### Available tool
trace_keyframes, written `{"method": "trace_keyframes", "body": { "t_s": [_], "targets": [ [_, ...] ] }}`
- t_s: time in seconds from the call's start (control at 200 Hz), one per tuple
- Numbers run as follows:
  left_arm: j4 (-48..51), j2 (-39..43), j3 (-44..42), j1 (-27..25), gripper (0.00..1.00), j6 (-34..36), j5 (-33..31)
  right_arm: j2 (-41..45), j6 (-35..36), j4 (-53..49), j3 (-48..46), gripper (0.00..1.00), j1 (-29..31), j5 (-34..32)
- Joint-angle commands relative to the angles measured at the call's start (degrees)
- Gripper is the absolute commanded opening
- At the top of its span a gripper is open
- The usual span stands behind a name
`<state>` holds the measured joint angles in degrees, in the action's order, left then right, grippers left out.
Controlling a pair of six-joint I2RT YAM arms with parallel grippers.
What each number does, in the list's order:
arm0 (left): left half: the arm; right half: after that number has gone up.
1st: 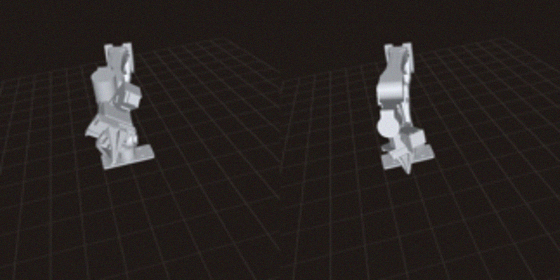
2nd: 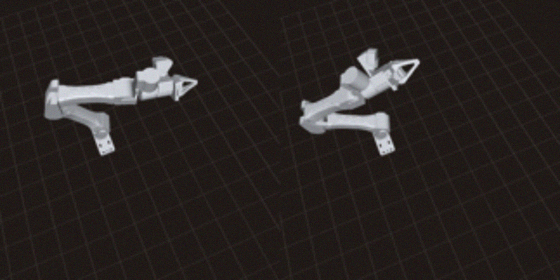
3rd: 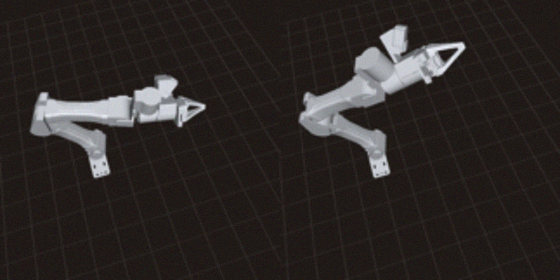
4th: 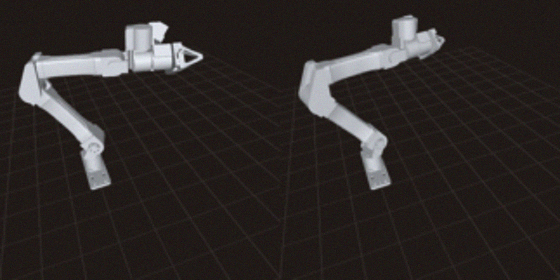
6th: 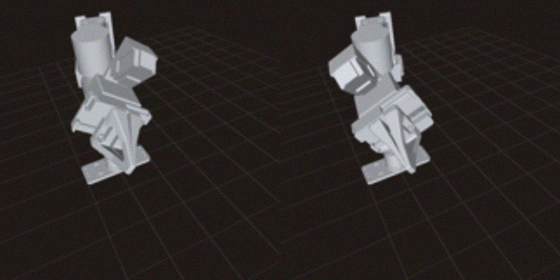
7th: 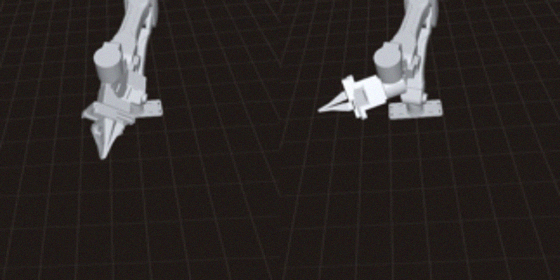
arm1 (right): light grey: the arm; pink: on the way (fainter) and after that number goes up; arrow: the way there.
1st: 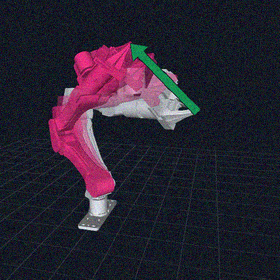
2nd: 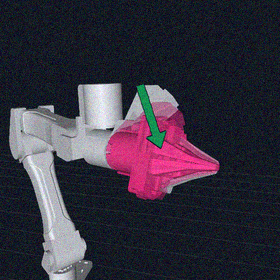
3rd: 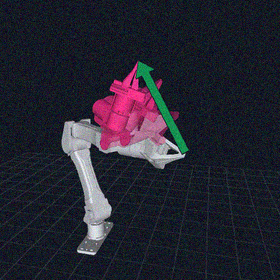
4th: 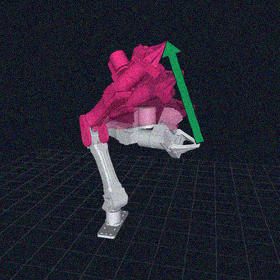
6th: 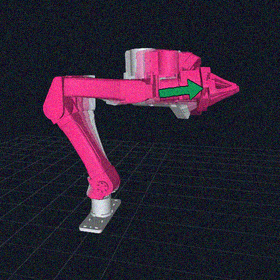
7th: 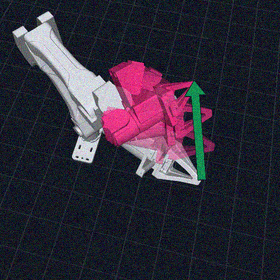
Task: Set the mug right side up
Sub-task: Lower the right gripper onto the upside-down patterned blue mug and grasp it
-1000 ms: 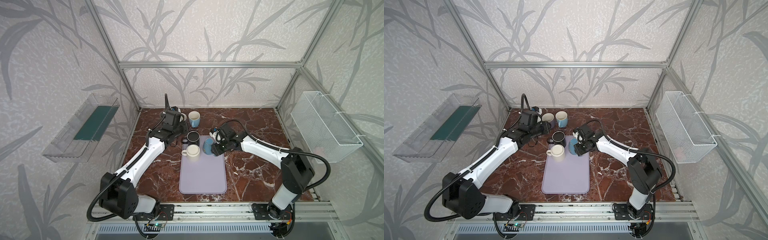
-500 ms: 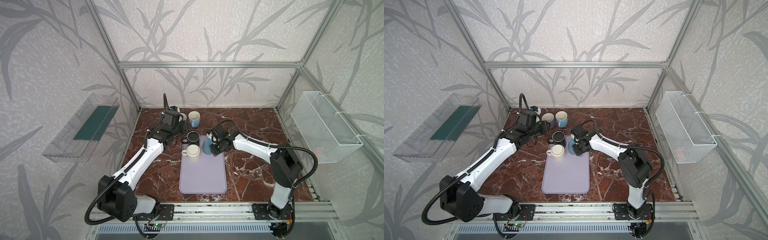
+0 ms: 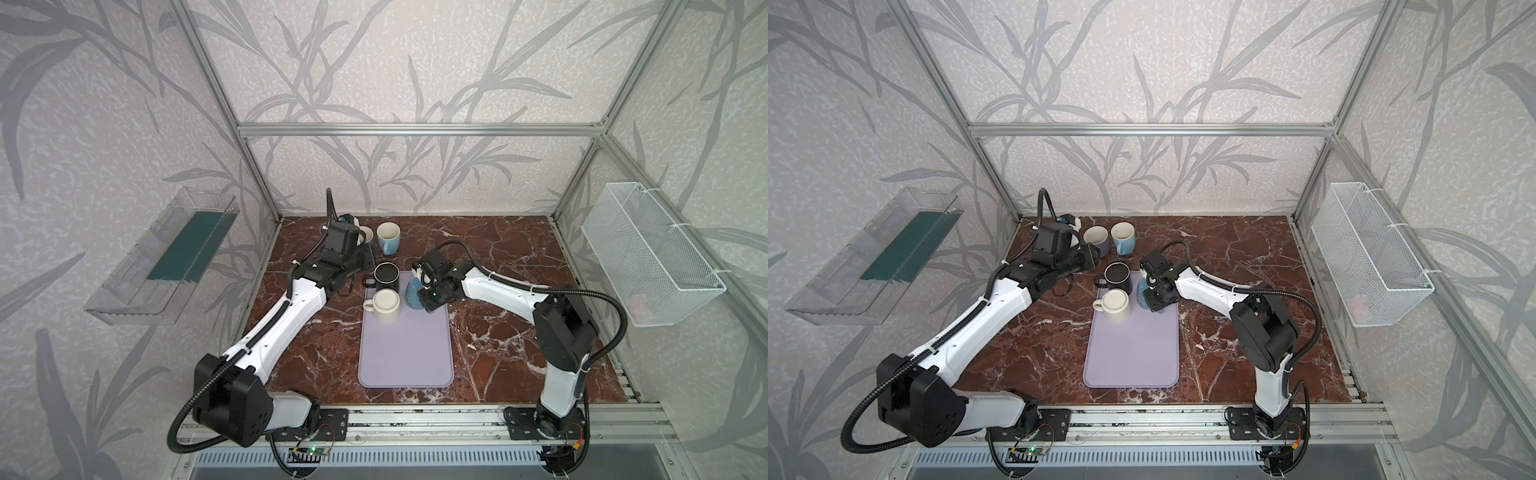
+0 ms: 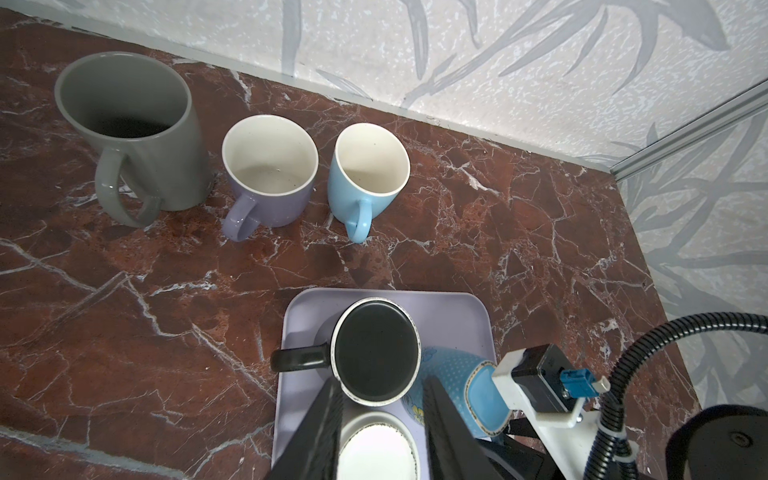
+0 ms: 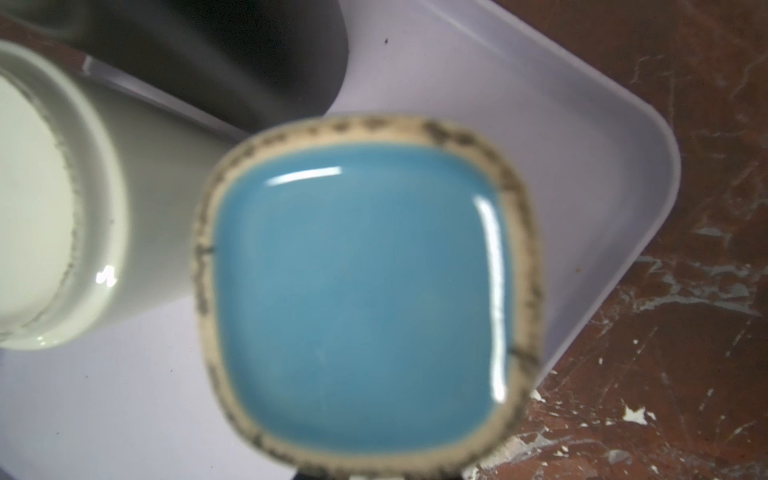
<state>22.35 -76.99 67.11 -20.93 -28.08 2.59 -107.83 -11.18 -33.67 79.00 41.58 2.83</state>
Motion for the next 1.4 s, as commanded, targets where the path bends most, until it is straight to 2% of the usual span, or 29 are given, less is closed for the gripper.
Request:
{"method": "trace_keyframes", "body": {
  "t_s": [0.0,0.12,0.72,1.095,1.394],
  "targets": [
    [1.1,1.9,-0.6,0.2,0.37,0.0,-1.4,-0.8,-0.5,-0.7,1.5,0.19,0.1,-0.5],
    [1.5,1.9,-0.5,0.2,0.38,0.1,-1.8,-0.8,-0.4,-0.7,1.8,0.16,0.2,-0.8],
    [2.4,2.5,-0.8,0.2,0.44,0.4,-2.2,3.6,2.9,-3.2,3.7,0.14,0.1,-2.8],
    [1.2,5.2,-4.6,0.0,0.47,0.2,-0.3,5.0,3.4,-3.2,4.7,0.12,0.1,-1.6],
    [-0.5,6.6,-6.0,-0.1,0.49,0.6,1.9,5.9,3.0,-0.5,3.4,0.12,-0.2,2.0]
  ]
}}
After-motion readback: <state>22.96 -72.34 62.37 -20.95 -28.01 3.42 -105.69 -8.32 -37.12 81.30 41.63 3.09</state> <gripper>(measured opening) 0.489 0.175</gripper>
